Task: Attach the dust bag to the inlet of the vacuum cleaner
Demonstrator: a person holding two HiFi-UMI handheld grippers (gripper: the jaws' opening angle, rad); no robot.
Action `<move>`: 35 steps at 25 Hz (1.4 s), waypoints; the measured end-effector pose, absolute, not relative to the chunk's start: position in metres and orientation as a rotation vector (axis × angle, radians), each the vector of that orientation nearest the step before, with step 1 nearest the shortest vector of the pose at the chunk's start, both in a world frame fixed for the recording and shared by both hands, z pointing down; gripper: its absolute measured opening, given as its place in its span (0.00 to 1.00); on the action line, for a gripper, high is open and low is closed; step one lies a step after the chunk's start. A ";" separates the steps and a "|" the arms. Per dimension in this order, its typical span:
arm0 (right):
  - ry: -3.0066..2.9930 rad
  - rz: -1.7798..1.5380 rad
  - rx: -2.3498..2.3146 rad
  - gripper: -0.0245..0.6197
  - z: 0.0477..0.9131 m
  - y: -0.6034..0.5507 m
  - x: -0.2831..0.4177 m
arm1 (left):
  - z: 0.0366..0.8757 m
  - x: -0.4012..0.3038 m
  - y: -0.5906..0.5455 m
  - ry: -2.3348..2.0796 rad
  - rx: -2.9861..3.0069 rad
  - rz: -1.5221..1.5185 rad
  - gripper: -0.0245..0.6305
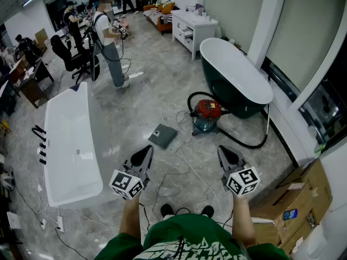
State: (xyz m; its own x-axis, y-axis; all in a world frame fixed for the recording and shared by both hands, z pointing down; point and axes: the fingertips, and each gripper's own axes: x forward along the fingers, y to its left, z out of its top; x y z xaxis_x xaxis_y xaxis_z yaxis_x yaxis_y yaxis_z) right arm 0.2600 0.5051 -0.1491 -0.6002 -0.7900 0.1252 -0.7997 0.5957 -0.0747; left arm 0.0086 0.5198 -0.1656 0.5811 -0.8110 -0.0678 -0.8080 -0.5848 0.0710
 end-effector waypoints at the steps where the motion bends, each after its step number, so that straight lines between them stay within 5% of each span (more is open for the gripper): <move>1: -2.735 0.197 1.370 0.05 -0.148 0.506 0.254 | -0.165 0.003 0.520 -1.409 2.765 -0.141 0.04; 22: -2.663 0.228 1.452 0.05 -0.124 0.495 0.168 | -0.138 -0.077 0.492 -1.260 2.807 -0.103 0.04; 35: -2.710 0.248 1.328 0.05 -0.098 0.349 0.099 | -0.118 -0.122 0.368 -1.315 2.754 -0.048 0.04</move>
